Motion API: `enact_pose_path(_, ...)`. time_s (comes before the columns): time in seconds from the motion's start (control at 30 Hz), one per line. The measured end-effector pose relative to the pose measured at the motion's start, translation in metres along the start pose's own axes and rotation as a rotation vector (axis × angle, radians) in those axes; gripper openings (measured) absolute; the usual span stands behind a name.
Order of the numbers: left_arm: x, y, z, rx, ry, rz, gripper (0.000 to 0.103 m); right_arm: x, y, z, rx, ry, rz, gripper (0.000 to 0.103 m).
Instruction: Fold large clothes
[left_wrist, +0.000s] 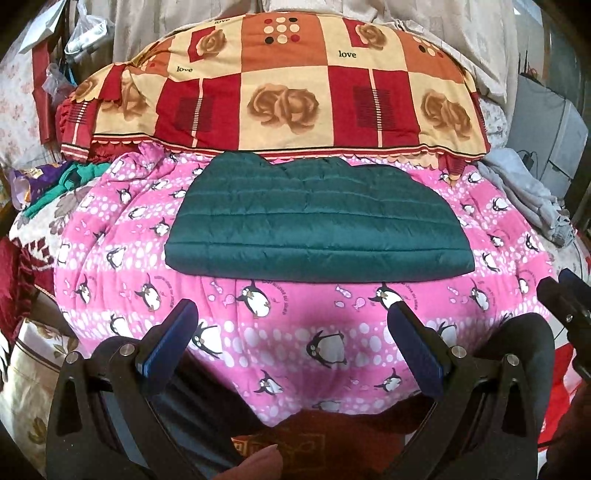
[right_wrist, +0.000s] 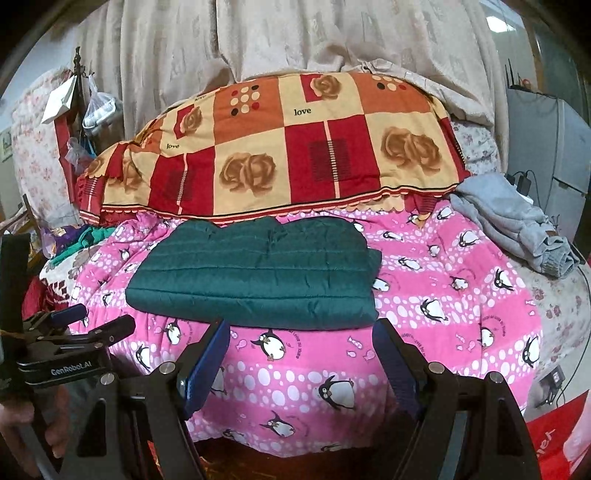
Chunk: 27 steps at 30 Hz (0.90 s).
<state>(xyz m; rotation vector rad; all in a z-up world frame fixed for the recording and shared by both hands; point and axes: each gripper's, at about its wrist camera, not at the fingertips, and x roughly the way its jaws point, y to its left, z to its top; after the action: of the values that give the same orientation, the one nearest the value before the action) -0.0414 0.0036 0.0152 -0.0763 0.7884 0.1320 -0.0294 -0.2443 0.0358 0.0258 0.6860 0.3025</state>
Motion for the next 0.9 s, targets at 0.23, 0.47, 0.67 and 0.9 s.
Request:
enact_pose_path(0.23,0.001,0.0,-0.002,-0.024,0.004,-0.019,0.103,0.004,0.002,-0.004,-0.006,0.012,0.013,0.077)
enact_pose_path(0.47,0.001,-0.002,-0.004,-0.021,0.01,-0.028,0.103,0.004,0.004,-0.005,-0.003,0.012,0.012,0.077)
enact_pose_path(0.67,0.004,-0.001,-0.006,-0.019,0.014,-0.014,0.103,0.005,0.005,-0.006,-0.003,0.015,0.015,0.077)
enact_pose_path(0.9,0.005,0.0,-0.006,-0.017,0.015,-0.013,0.103,0.008,0.01,-0.011,-0.004,0.023,0.03,0.077)
